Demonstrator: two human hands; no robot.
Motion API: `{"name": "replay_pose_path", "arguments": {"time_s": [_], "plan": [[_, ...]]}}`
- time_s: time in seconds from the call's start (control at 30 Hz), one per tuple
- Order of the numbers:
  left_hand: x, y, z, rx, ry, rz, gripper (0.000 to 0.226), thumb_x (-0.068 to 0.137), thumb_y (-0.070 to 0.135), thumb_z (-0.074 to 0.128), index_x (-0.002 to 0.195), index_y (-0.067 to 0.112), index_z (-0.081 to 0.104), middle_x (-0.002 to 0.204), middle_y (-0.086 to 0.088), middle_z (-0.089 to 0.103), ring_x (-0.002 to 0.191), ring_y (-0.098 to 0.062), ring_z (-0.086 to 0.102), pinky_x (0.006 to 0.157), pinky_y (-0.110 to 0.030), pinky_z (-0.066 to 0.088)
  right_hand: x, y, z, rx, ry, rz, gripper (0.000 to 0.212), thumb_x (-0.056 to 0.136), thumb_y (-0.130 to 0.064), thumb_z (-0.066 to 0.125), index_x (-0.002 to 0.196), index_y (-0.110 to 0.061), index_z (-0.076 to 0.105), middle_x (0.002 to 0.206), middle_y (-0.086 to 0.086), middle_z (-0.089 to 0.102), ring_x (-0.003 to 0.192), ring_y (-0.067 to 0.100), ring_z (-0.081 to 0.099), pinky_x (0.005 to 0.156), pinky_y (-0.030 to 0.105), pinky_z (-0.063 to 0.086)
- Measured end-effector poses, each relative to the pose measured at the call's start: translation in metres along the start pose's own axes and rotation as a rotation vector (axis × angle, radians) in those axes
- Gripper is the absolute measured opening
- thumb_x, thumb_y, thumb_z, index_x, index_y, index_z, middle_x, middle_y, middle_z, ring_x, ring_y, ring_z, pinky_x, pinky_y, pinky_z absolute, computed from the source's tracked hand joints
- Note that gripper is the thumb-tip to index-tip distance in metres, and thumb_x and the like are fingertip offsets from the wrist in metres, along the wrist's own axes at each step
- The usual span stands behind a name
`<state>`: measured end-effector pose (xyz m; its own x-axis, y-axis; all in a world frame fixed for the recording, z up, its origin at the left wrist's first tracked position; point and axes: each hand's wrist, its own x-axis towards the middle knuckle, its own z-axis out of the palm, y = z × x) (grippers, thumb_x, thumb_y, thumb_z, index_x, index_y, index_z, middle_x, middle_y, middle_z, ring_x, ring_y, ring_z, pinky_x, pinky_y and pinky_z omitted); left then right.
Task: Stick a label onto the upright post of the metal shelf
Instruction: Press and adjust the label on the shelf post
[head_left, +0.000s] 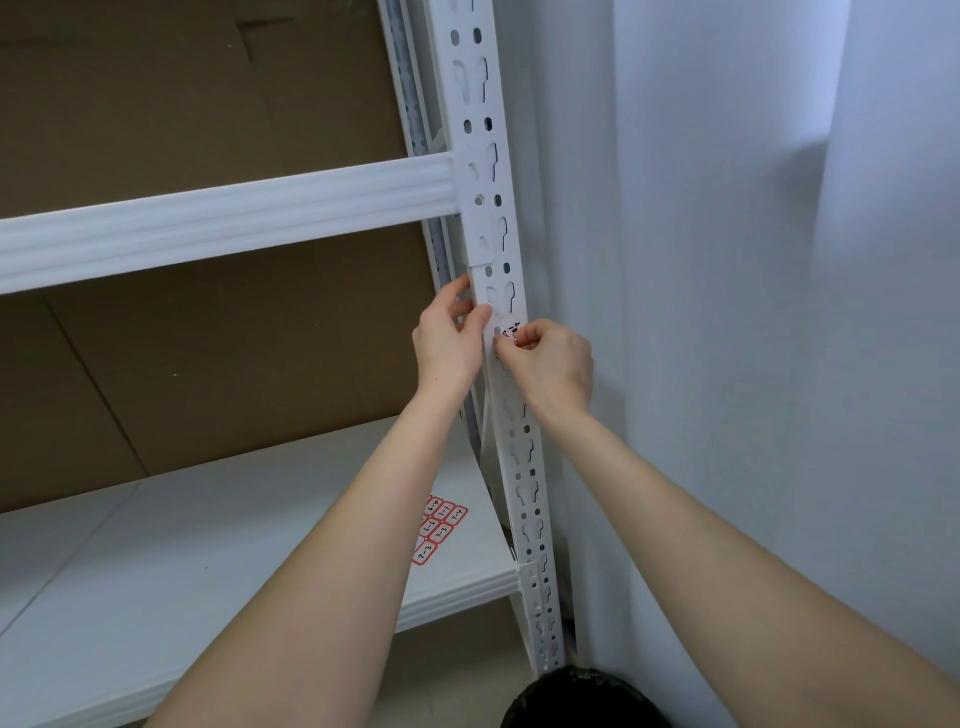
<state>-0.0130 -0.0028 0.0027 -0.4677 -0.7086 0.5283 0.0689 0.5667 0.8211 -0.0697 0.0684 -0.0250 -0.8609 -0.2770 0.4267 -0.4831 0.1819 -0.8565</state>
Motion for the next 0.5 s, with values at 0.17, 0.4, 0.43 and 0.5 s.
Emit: {"name": "replay_pose_path", "arguments": {"time_s": [0.17, 0.4, 0.43, 0.5], "plan": [[0.000, 0.002, 0.000, 0.023, 0.005, 0.009, 0.039, 0.092, 0.013, 0.056, 0.130, 0.021, 0.055, 0.108, 0.002, 0.066, 0.091, -0.003, 0.057, 0.082, -0.017, 0.043, -0.001, -0.006, -0.001, -0.124, -0.011, -0.023, 0.017, 0.082, -0.037, 0.059, 0.077, -0.021, 0.062, 0.085, 0.003, 0.068, 0.077, 0.027, 0.056, 0.063, 0.028, 0.040], [-0.001, 0.003, 0.000, 0.034, -0.004, 0.007, 0.038, 0.092, 0.012, 0.055, 0.130, 0.022, 0.055, 0.096, 0.009, 0.061, 0.092, -0.004, 0.056, 0.088, -0.022, 0.044, 0.000, 0.001, 0.001, -0.105, 0.005, -0.052, 0.013, 0.084, -0.029, 0.058, 0.078, -0.017, 0.061, 0.084, 0.006, 0.069, 0.082, 0.029, 0.062, 0.067, 0.032, 0.047], [-0.001, 0.002, 0.000, 0.034, -0.008, 0.004, 0.038, 0.092, 0.013, 0.056, 0.130, 0.022, 0.055, 0.095, 0.008, 0.061, 0.093, -0.005, 0.057, 0.090, -0.025, 0.046, -0.001, 0.004, 0.000, -0.057, 0.000, -0.062, 0.013, 0.084, -0.027, 0.058, 0.081, -0.016, 0.064, 0.084, 0.005, 0.070, 0.083, 0.027, 0.063, 0.071, 0.034, 0.049], [0.000, 0.003, -0.001, 0.029, -0.015, -0.002, 0.038, 0.092, 0.015, 0.056, 0.129, 0.023, 0.055, 0.095, 0.008, 0.061, 0.095, -0.009, 0.058, 0.095, -0.032, 0.048, -0.003, 0.008, -0.002, 0.027, 0.001, -0.069, 0.012, 0.085, -0.024, 0.060, 0.085, -0.016, 0.068, 0.084, 0.003, 0.071, 0.084, 0.023, 0.065, 0.077, 0.034, 0.051]]}}
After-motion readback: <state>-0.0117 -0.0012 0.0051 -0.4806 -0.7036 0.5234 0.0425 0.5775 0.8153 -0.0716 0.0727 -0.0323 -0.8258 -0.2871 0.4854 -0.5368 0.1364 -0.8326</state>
